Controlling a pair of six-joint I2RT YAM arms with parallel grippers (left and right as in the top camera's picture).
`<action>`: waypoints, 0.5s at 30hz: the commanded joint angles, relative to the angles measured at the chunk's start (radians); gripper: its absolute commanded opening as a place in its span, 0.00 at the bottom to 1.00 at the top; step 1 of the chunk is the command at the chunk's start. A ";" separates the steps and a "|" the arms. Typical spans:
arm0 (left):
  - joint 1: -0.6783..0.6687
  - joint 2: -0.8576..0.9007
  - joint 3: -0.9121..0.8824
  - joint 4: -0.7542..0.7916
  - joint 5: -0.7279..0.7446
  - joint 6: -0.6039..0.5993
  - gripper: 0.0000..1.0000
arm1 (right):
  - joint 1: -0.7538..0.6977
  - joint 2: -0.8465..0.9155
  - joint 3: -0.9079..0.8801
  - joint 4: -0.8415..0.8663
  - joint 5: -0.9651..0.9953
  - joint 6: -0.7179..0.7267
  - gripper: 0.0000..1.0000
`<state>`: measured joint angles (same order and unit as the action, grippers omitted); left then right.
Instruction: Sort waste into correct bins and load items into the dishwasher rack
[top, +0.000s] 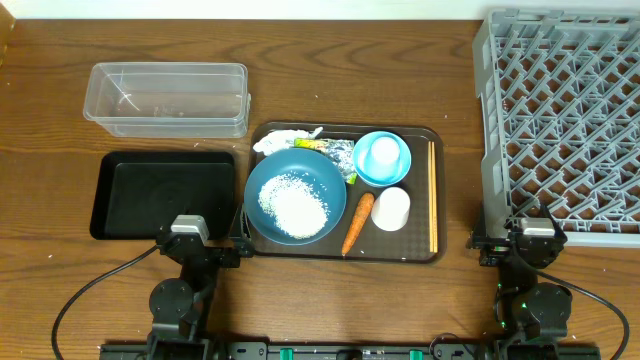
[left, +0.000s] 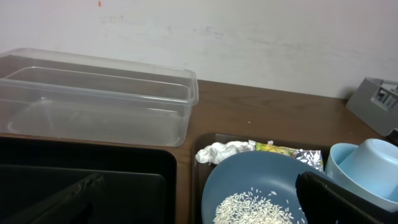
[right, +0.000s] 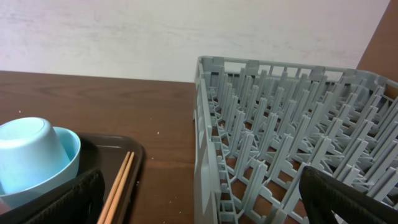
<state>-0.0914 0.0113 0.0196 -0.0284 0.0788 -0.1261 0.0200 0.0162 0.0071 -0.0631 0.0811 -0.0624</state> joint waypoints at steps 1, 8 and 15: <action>0.006 0.045 -0.016 -0.038 -0.023 0.044 1.00 | -0.006 0.003 -0.002 -0.005 -0.006 -0.010 0.99; 0.006 0.045 -0.016 -0.038 -0.023 0.044 1.00 | -0.006 0.003 -0.002 -0.005 -0.006 -0.010 0.98; 0.006 0.045 -0.016 -0.038 -0.023 0.044 1.00 | -0.006 0.003 -0.002 -0.005 -0.006 -0.010 0.99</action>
<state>-0.0914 0.0570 0.0196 -0.0296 0.0635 -0.0998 0.0200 0.0177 0.0071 -0.0631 0.0811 -0.0628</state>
